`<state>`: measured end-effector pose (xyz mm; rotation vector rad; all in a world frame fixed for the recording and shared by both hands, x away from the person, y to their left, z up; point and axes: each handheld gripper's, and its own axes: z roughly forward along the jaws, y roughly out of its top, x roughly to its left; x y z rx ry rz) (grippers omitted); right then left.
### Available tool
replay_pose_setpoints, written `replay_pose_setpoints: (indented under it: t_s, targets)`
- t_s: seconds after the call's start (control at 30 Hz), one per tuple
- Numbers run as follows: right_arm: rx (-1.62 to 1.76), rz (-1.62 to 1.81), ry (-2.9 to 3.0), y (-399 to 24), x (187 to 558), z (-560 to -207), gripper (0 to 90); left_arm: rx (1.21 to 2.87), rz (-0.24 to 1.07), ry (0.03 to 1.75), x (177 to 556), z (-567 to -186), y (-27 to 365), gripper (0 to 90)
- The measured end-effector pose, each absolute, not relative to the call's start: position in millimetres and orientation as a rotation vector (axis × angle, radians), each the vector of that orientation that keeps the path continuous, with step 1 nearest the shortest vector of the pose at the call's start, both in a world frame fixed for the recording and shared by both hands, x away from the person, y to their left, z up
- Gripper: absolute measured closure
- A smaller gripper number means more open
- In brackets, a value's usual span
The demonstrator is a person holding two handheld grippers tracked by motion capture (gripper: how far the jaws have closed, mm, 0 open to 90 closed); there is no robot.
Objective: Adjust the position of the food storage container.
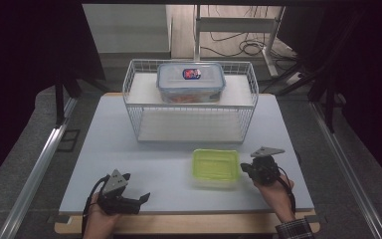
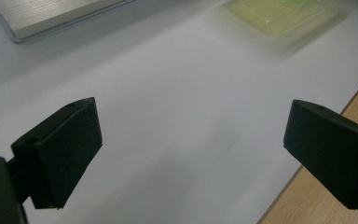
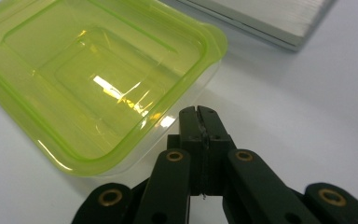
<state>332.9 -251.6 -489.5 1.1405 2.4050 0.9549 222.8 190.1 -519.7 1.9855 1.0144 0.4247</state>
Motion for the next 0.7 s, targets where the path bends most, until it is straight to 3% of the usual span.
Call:
replay_pose_setpoints:
  t_s: [0.7]
  targets:
    - [1.055, 1.030, 2.436, -204.3, 331.2, -494.9, 89.3, 1.996, 0.420, 1.004, 223.4, -520.6, 187.7, 4.4]
